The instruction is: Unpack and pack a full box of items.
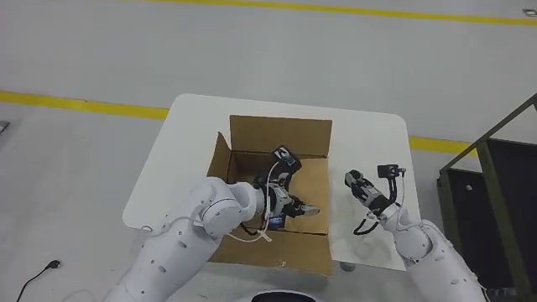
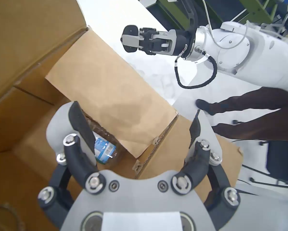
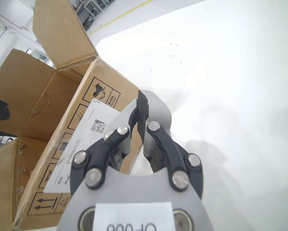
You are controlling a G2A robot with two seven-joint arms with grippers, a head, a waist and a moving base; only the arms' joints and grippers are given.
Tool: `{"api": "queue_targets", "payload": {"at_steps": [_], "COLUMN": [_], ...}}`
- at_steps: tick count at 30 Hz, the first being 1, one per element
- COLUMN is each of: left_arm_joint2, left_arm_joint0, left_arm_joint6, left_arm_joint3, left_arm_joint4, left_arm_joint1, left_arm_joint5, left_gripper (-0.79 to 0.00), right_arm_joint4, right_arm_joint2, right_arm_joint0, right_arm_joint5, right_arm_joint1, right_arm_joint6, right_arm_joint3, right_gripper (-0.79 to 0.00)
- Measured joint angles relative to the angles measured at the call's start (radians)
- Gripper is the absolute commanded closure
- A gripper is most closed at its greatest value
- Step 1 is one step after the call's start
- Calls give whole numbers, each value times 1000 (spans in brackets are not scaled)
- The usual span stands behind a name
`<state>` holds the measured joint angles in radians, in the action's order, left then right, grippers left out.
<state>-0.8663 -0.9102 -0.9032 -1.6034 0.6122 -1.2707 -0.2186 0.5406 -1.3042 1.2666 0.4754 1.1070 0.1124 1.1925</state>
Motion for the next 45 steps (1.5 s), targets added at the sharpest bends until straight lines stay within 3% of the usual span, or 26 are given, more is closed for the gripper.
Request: {"api": "queue_targets", "payload": {"at_steps": [5,8,19,25,35,45], "left_arm_joint2": [14,17,15,13,68,94], "left_arm_joint0": [79,110,96,108,172,195], "left_arm_joint6": [-25,-48,-34,30,76,26], "left_arm_joint3": [185,238,244,374,568,636], "left_arm_joint4": [-277,-400,-361,-450,-504,-633], "left_arm_joint1": [-35,-43,-42,-58,-98,-133], "left_arm_joint5": [51,50,55,110,81,30], "left_gripper": [-785,-785,-785,-785,-785,-785], "right_arm_joint4": [-10,-11,29,41,55,37], "right_arm_joint2": [-61,-78,-116,-107,-36,53], "right_arm_joint0": [67,94,163,161,115,37], "right_arm_joint5": [-11,-21,-57,-58,-55,-25], "right_arm_joint1": [-13,-16,-21,-20,-4,20], "right_arm_joint6": [15,24,32,57,70,80], "right_arm_joint3": [79,116,228,228,154,64], "right_gripper": [0,0,0,0,0,0]}}
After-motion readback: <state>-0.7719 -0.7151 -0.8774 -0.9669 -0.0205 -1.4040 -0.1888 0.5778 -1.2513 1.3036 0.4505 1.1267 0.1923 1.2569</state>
